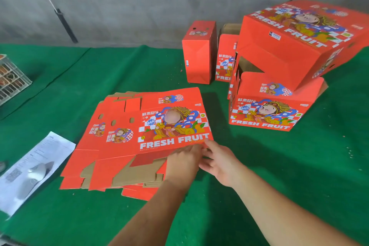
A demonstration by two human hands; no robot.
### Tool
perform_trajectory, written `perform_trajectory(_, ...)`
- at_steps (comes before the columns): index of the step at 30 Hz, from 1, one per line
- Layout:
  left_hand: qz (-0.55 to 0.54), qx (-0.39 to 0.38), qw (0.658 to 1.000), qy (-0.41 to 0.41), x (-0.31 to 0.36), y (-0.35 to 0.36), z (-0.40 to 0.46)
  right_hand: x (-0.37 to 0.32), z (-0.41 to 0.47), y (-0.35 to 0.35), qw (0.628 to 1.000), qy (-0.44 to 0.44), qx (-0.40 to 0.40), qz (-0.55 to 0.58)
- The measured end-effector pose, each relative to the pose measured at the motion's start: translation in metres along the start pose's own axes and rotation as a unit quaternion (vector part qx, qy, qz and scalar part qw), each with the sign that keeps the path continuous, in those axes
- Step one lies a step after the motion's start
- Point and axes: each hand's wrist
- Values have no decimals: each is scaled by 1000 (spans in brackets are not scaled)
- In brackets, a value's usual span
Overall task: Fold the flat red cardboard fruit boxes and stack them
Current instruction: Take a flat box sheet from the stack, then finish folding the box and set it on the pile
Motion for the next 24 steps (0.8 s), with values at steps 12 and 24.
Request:
perform_trajectory(12, -18, -162, 963, -216, 7, 9, -14, -22, -55, -90, 979, -163, 121, -35)
perform_trajectory(24, -245, -42, 954, -170, 33, -27, -17, -33, -106, -81, 963, -240, 105, -66)
Point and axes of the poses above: each hand's wrist, its own z-axis towards the middle knuckle, its own y-axis out of the palm, x = y × z, and after that the axes turned 7 degrees about -z, right-handed
